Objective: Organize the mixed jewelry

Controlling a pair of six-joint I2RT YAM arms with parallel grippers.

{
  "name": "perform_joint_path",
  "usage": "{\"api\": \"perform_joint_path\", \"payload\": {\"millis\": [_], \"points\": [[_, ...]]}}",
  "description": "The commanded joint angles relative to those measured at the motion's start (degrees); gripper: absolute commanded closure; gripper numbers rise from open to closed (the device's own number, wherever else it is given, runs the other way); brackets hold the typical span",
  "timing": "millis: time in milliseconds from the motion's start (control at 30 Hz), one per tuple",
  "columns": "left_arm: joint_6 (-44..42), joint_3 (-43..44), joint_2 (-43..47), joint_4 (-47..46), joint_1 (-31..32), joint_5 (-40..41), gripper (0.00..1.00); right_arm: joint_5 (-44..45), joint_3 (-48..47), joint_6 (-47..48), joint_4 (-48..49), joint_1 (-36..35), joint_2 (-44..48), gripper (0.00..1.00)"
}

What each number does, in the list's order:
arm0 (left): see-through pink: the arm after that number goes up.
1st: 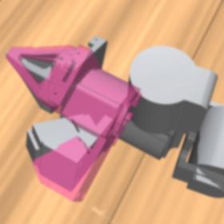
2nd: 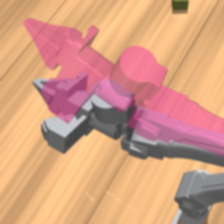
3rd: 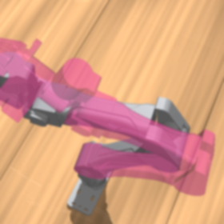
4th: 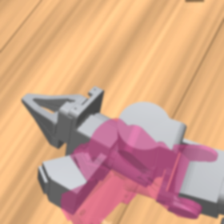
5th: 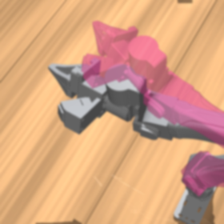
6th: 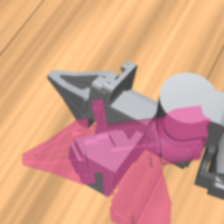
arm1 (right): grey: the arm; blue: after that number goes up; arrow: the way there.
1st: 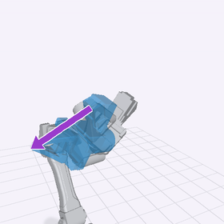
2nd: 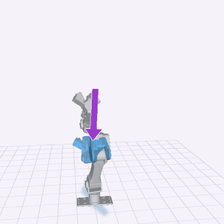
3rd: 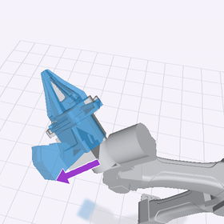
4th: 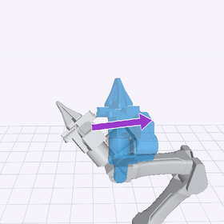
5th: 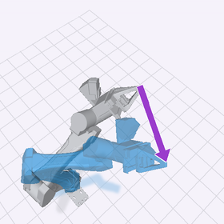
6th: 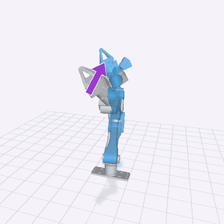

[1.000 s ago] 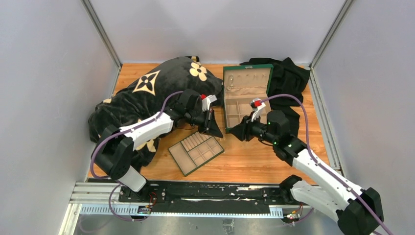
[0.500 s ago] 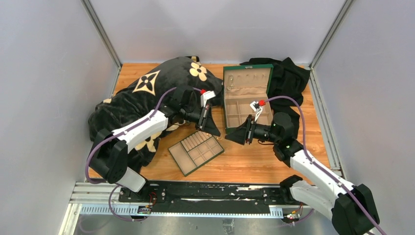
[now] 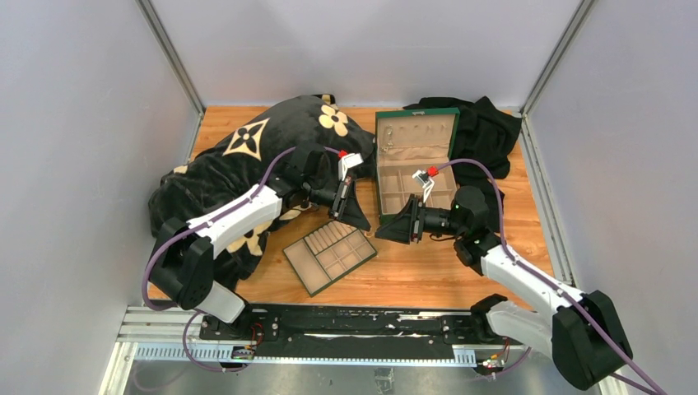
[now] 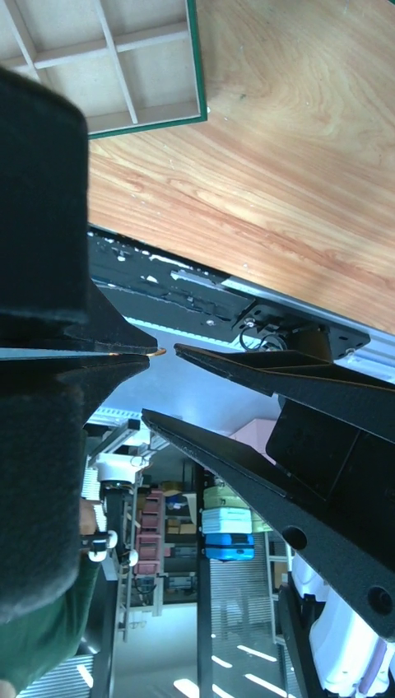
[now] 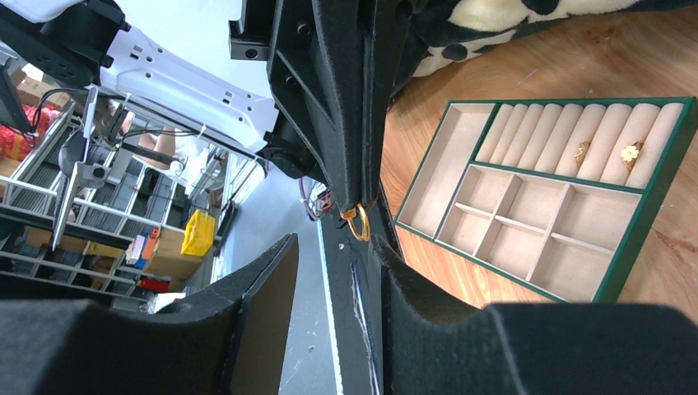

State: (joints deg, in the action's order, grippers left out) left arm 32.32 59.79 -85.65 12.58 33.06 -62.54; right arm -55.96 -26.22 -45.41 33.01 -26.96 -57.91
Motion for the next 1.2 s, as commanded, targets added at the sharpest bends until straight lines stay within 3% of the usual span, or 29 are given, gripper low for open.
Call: {"api": "perform_joint_path", "payload": {"millis": [0, 633, 833, 1167], "points": [[0.0, 1.6, 1.7, -0.3, -0.4, -1.4, 1.0, -2.7, 0.4, -1.0, 2.8, 0.7, -0.6, 0.59], [1.5, 1.2, 1.6, -2.2, -0.3, -2.0, 1.0, -6.1, 0.1, -5.7, 12.6, -0.8, -6.0, 0.71], [1.1, 1.4, 1.4, -2.1, -0.4, -2.5, 1.0, -5.3, 0.3, -6.1, 13.4, -0.8, -7.4, 0.62], [-1.4, 2.6, 0.5, 0.8, -0.4, -3.0, 1.0, -4.9, -0.4, -4.6, 11.9, -0.8, -7.9, 0.62]]}}
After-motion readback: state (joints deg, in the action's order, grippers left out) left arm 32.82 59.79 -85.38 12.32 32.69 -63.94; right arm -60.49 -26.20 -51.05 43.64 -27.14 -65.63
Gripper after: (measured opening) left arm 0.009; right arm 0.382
